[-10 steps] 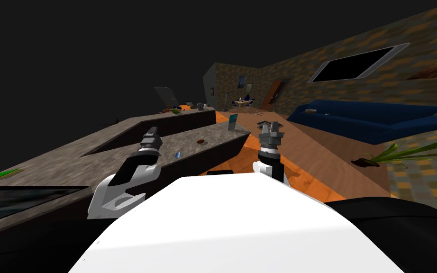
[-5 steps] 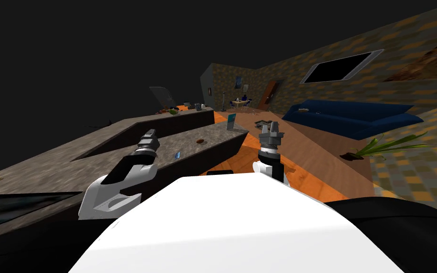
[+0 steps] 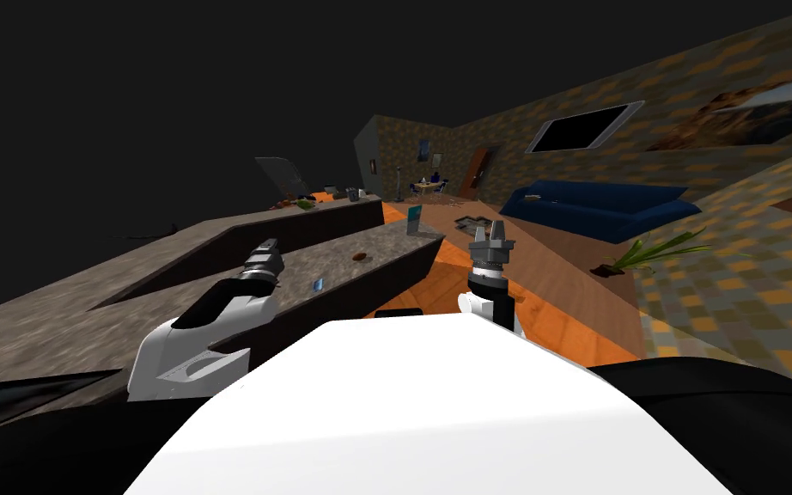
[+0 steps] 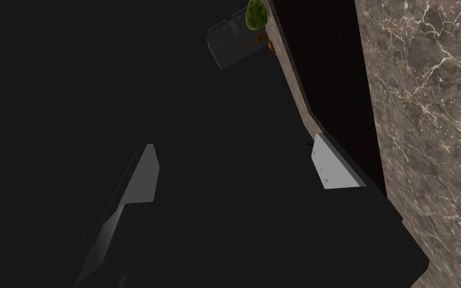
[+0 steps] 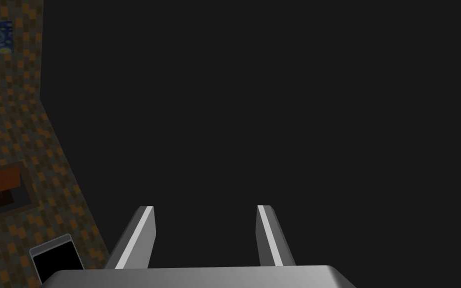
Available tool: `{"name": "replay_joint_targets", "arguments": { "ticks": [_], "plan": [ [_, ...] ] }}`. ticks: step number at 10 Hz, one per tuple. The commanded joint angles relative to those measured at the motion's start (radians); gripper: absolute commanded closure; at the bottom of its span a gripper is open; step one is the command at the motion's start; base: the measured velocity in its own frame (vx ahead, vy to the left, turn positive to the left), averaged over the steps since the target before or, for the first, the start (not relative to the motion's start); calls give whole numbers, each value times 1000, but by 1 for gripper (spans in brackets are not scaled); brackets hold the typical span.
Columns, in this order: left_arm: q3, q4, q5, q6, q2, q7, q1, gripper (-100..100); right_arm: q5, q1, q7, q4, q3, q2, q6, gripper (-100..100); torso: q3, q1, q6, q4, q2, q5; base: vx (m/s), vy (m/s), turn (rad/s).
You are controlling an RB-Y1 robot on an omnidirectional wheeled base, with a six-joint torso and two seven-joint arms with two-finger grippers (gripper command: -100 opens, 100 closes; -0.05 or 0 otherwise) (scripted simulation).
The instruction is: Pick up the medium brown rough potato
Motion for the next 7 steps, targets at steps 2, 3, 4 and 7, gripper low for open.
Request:
{"name": "replay_joint_targets", "arguments": {
  "ticks": [2, 3, 4, 7],
  "plan": [
    [40, 16, 26, 81, 17, 0, -15, -100, 0, 0, 0, 0, 0, 0, 0, 0, 0, 0, 0, 0, 0, 0, -18, 8, -90],
    [40, 16, 26, 109, 17, 0, -15, -100, 0, 0, 0, 0, 0, 0, 0, 0, 0, 0, 1, 0, 0, 0, -24, 14, -121],
    [40, 16, 26, 130, 17, 0, -15, -100, 0, 0, 0, 0, 0, 0, 0, 0, 0, 0, 0, 0, 0, 0, -11, 8, 19],
    [71, 34, 45, 212, 28, 0, -31, -100, 0, 0, 0, 0, 0, 0, 0, 0, 0, -1, 0, 0, -1, 0, -12, 2, -108]
  ]
}}
